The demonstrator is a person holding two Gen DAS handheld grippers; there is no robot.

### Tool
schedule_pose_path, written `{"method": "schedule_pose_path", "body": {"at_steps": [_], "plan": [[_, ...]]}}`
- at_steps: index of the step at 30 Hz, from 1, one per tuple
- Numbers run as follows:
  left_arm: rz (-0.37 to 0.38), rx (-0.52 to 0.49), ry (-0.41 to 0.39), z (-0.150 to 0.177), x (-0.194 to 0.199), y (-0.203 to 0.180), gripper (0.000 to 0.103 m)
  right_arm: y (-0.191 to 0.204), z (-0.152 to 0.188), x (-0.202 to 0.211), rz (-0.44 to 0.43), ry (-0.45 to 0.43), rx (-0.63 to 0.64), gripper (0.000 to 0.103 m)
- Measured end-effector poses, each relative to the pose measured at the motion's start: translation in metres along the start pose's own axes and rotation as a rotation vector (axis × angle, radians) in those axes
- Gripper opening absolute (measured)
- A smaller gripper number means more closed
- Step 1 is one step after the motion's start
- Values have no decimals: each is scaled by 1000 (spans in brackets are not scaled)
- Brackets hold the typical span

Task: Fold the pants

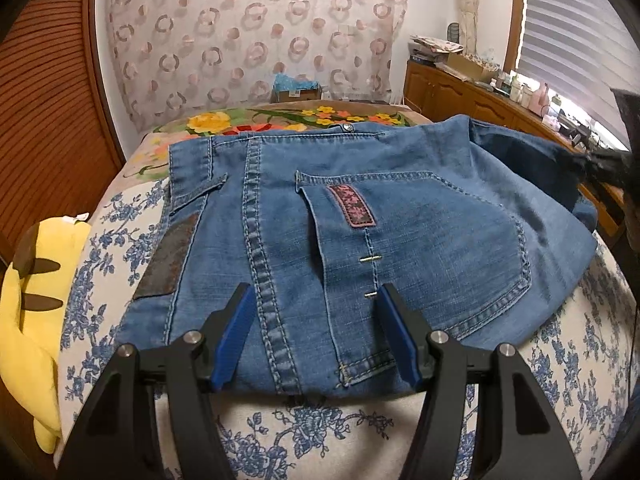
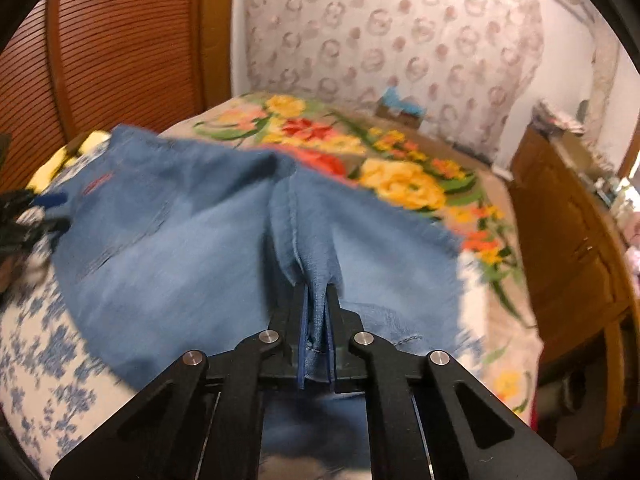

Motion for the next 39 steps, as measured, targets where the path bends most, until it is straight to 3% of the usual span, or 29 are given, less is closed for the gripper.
{"method": "schedule_pose_path", "body": {"at_steps": [12,20,27,28,30,32,39], "plan": [[7,6,1,0,0,1,62,-50,-43,-36,167,-4,23,5],[-2,-2,4,0,-1,3,62,-70,-53,-64,264,-4,-1,1],[-3,-3,3,0,0,2,62,-78,-35,-47,194,-7,-101,2],[-2,-2,3,0,0,3,62,-75,-31,-44,194,0,-101,5],[2,1,0,0,0,2,62,-71,-16,-33,170,14,-111,30],[6,5,-4,-1,0,2,62,-67,3,-22,144,29,-132,44],[-13,20,-24,0,12,4,62,-68,67,14,103,93,-251,50]]}}
Point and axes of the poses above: each gripper's, at about its wrist camera, not at the fingertips, and x roughly against the way its jaws point, y to its left, z to its underside, the point moved 1 cm from there along -x, roughly the way its jaws point, and after that the axes turned 3 degrees about -y, right-handed, at the moved point
